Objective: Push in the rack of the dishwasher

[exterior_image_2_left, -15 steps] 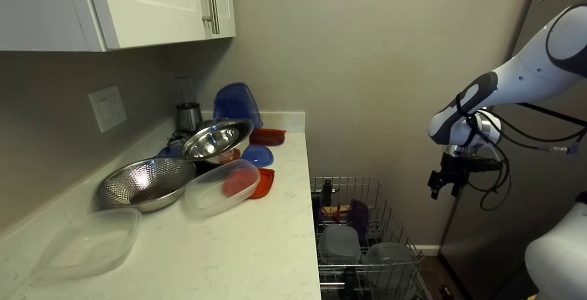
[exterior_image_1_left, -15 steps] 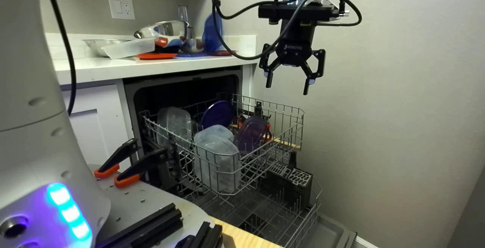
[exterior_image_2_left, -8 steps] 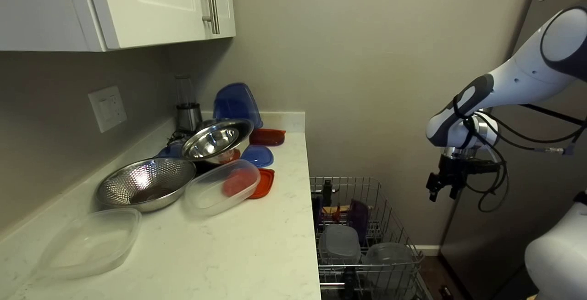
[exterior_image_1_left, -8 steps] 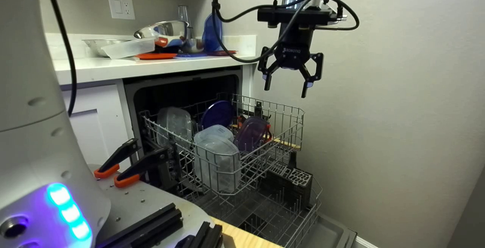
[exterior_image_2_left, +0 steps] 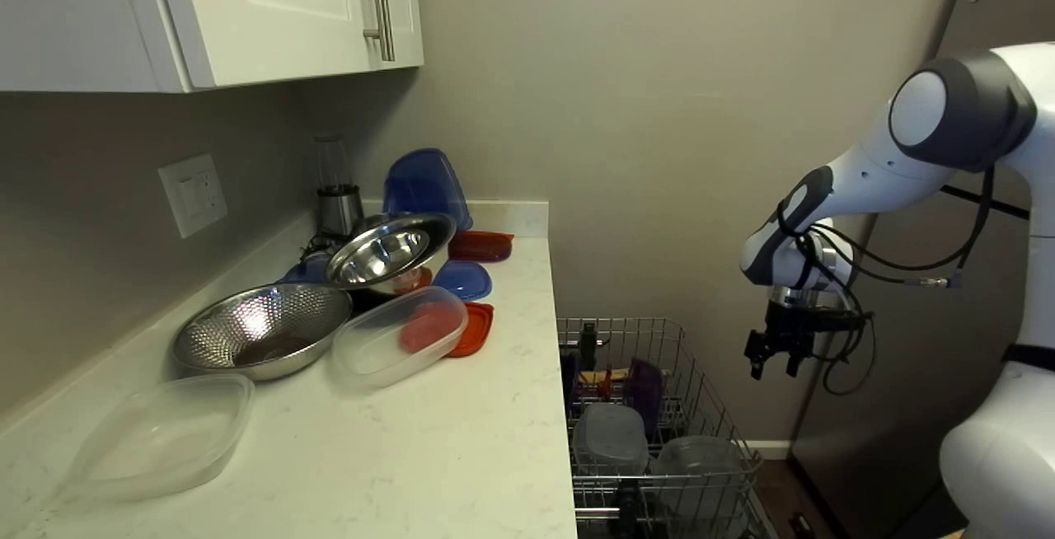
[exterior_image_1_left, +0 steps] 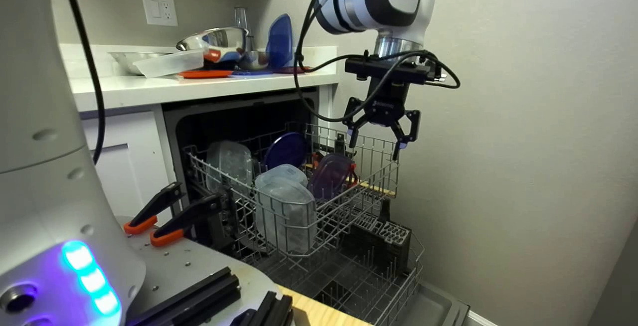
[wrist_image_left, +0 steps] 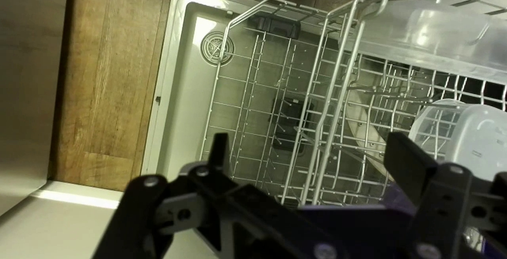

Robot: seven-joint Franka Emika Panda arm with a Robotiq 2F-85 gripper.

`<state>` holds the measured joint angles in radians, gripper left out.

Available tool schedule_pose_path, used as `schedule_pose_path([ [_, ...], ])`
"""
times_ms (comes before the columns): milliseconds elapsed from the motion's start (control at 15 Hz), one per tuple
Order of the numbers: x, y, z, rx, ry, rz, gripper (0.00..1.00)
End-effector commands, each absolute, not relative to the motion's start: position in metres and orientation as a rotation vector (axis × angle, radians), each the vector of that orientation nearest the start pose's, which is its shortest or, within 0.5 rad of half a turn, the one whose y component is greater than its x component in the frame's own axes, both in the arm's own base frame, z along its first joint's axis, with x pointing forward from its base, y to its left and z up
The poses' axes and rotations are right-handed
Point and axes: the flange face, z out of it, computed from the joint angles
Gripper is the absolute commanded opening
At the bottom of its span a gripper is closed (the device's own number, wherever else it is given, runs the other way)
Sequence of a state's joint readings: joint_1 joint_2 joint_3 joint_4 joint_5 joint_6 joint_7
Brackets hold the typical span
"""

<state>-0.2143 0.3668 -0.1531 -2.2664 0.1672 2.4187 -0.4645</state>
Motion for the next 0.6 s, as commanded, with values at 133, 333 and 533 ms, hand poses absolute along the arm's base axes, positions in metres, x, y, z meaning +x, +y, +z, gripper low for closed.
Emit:
schedule_pose_path([
  [133,0.5,-0.194,0.132,-2.994,0.102,0.239,1.0],
  [333,0.511,-0.188,0.104,-2.993,0.1,0.201,1.0],
  [533,0.519,-0.176,0.083,-3.005,0.076,0.16,1.0],
])
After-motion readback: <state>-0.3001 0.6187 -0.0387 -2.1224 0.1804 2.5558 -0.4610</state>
